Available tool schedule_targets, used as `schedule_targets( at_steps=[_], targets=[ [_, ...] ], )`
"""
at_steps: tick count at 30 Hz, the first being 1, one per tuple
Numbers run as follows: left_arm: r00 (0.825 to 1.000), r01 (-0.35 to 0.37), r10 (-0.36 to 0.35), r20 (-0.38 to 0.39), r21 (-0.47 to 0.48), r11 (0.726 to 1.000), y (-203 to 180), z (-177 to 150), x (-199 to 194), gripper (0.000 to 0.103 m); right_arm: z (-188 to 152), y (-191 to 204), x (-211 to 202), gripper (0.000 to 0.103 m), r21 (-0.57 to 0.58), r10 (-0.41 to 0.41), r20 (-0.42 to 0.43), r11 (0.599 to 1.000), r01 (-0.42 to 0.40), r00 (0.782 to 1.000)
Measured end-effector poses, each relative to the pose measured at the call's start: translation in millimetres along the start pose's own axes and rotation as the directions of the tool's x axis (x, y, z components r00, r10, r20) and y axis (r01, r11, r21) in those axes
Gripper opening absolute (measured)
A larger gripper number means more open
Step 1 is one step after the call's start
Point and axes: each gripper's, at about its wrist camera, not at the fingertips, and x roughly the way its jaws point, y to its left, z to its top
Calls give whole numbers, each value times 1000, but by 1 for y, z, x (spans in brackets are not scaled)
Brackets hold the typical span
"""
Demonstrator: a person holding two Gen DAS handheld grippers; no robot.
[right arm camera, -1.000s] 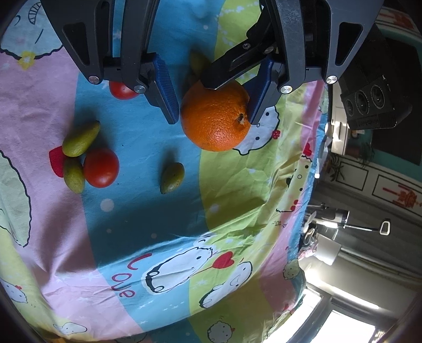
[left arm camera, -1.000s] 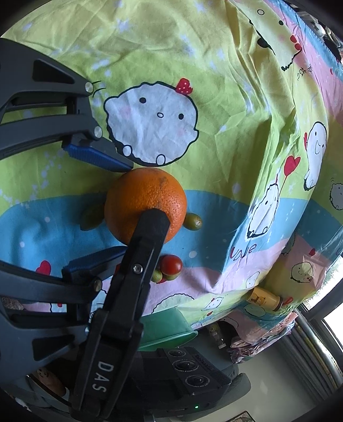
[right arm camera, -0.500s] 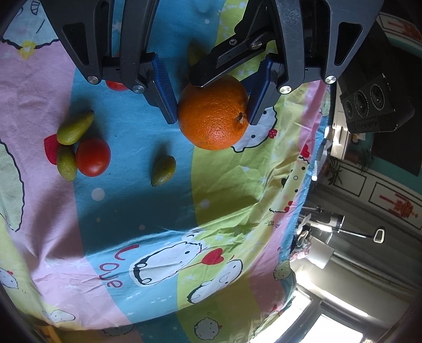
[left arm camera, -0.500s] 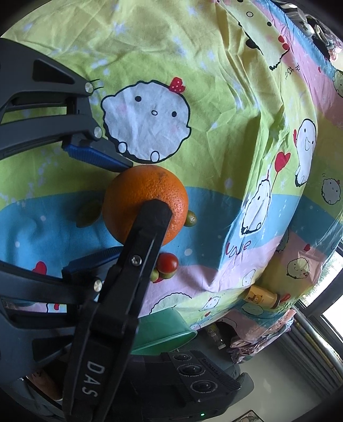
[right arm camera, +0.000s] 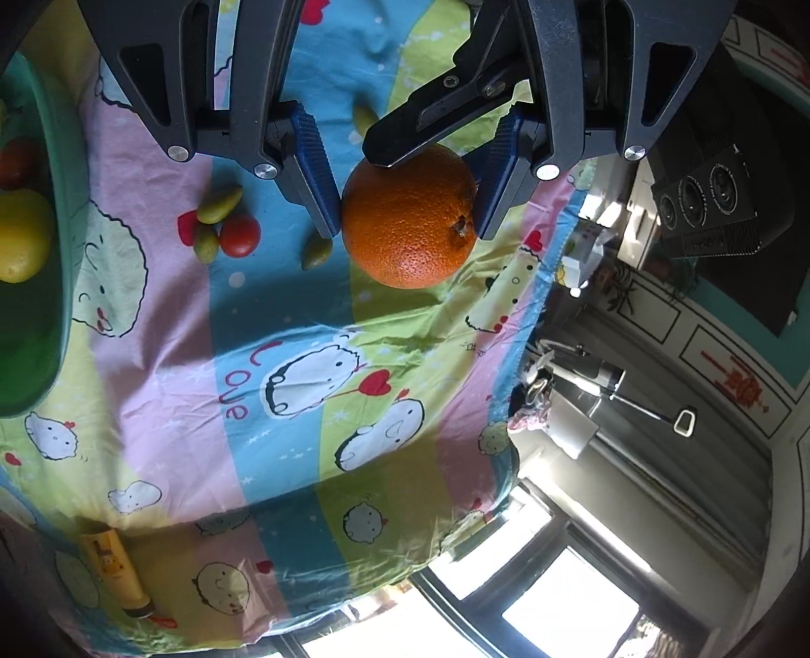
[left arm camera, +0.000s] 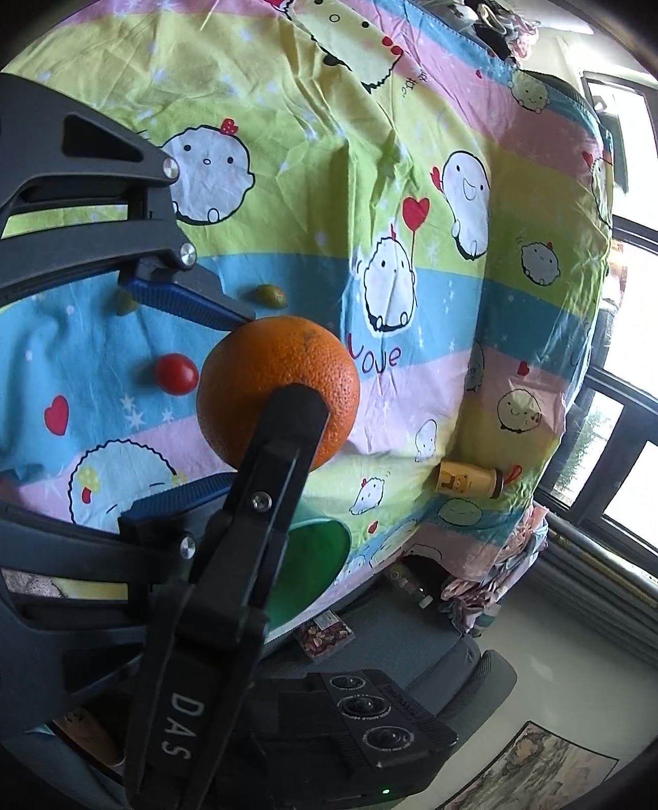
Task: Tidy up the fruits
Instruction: 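Lift the orange with both grippers and carry it over the green basin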
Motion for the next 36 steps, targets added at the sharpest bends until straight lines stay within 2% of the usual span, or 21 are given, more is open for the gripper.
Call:
schedule_targets(
  at_steps=[6,11,18,26,36],
  targets=[
    [998,56,-56,-3,111,992,-42,14,20,58,7,-31,-43,56,80,-28,102,997,20,994],
    [990,139,-134,-45,133,981,-68,21,42,58,10,-62,-68,56,162,-69,154,986,44,986],
    [981,185,-170,-88,199,962,-110,25,65,58,8,-96,-102,56,237,-105,228,970,50,968],
    [969,226,-195,-154,220,949,-135,20,94,58,4,-128,-119,56,294,-154,234,952,81,960],
    [942,278,-216,-259,237,931,-156,18,130,58,-3,-162,-129,56,382,-220,214,916,126,952]
  ],
)
